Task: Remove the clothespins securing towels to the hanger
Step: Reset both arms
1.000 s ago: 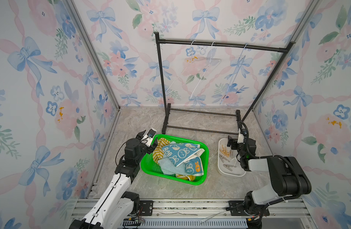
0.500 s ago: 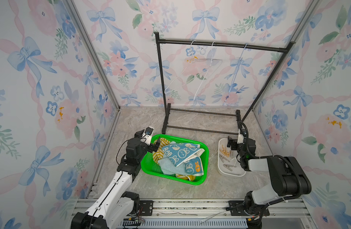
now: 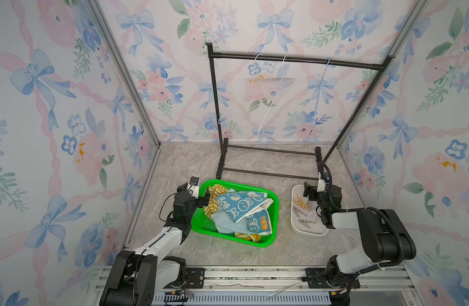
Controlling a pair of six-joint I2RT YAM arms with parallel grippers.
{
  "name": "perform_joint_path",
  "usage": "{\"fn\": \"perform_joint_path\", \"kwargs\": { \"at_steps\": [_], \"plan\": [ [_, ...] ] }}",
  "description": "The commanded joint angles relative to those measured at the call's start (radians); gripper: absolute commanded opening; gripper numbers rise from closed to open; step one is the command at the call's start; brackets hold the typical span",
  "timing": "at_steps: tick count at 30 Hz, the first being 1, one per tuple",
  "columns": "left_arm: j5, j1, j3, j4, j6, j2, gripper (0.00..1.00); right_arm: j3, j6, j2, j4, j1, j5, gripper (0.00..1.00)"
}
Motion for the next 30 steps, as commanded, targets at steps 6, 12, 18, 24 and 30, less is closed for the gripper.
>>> {"fn": "perform_joint_path", "kwargs": {
  "at_steps": [6,12,18,24,30],
  "plan": [
    [0.097,0.091,-0.103,0.384,-0.031,0.126,0.98,0.003,0.012,-0.011,-0.001,0.01,0.008,0.97],
    [0.166,0.113,-0.13,0.546,-0.052,0.243,0.98,0.003,0.011,-0.01,0.0,0.01,0.008,0.96],
    [0.193,0.116,-0.126,0.624,-0.041,0.348,0.98,0.005,0.012,-0.009,-0.001,0.012,0.01,0.97],
    [0.184,0.147,-0.048,0.53,-0.084,0.397,0.98,0.006,0.011,-0.01,-0.004,0.014,0.014,0.97],
    [0.149,0.178,-0.028,0.499,-0.137,0.4,0.98,0.005,0.01,-0.009,-0.004,0.015,0.014,0.96]
  ]
}}
